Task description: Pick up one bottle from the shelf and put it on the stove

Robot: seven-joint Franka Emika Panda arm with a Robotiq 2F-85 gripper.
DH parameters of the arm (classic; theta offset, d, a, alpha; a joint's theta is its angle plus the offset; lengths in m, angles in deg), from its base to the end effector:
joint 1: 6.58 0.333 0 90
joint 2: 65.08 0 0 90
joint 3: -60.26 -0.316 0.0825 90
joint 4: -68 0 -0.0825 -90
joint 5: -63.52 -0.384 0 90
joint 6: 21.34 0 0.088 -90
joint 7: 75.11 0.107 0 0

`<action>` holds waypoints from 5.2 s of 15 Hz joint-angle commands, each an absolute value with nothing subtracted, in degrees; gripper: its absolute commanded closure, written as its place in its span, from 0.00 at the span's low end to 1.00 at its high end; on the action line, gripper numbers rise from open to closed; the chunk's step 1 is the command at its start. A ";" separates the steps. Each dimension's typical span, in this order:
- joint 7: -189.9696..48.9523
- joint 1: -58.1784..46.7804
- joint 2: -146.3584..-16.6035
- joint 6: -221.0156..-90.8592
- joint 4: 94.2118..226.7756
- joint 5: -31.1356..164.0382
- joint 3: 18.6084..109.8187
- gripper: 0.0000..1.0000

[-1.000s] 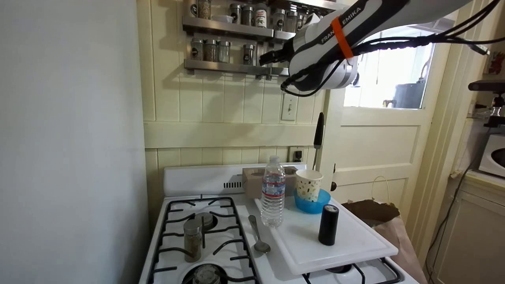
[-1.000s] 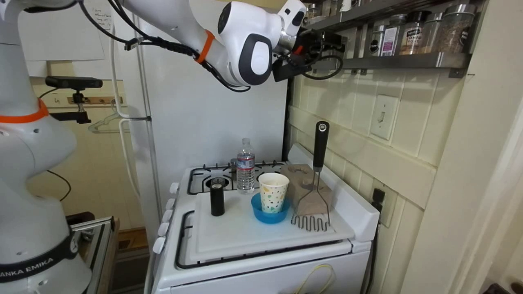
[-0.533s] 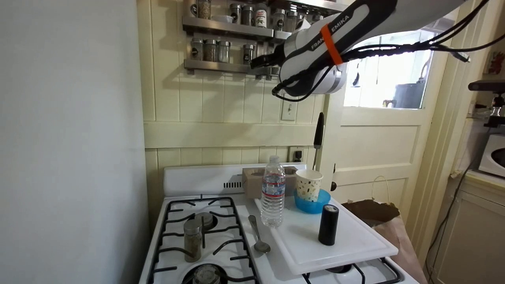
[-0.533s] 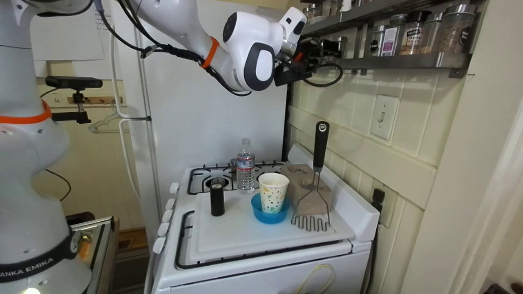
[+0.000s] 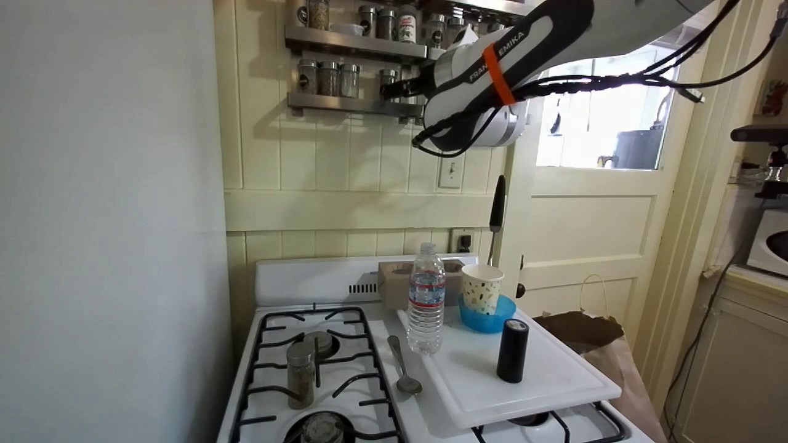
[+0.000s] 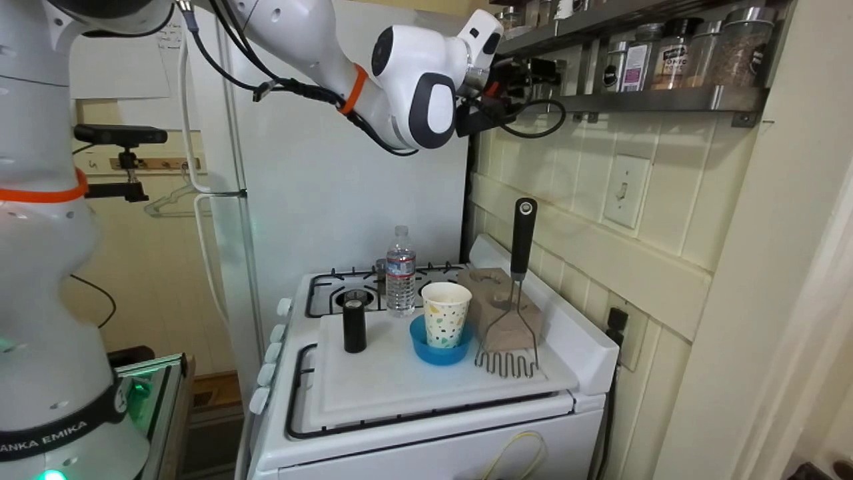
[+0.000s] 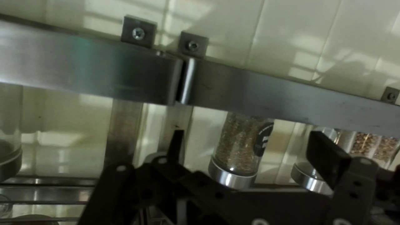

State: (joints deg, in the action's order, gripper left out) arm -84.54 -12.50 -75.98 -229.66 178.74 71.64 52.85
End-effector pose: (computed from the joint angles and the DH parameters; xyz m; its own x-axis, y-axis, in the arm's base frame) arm 0.6214 0.0269 0.5784 0.0327 0.2623 0.9644 0.1042 -0.9606 0.2577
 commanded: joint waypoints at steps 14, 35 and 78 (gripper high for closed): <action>-85.74 -7.33 -83.95 -229.14 168.30 64.98 55.79 0.00; -89.76 -3.84 -83.24 -233.22 170.16 63.86 58.01 0.75; -145.39 39.30 -76.53 -242.13 183.66 40.83 99.65 0.75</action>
State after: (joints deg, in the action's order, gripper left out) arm -133.94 33.37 -77.55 -237.43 181.08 46.12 95.56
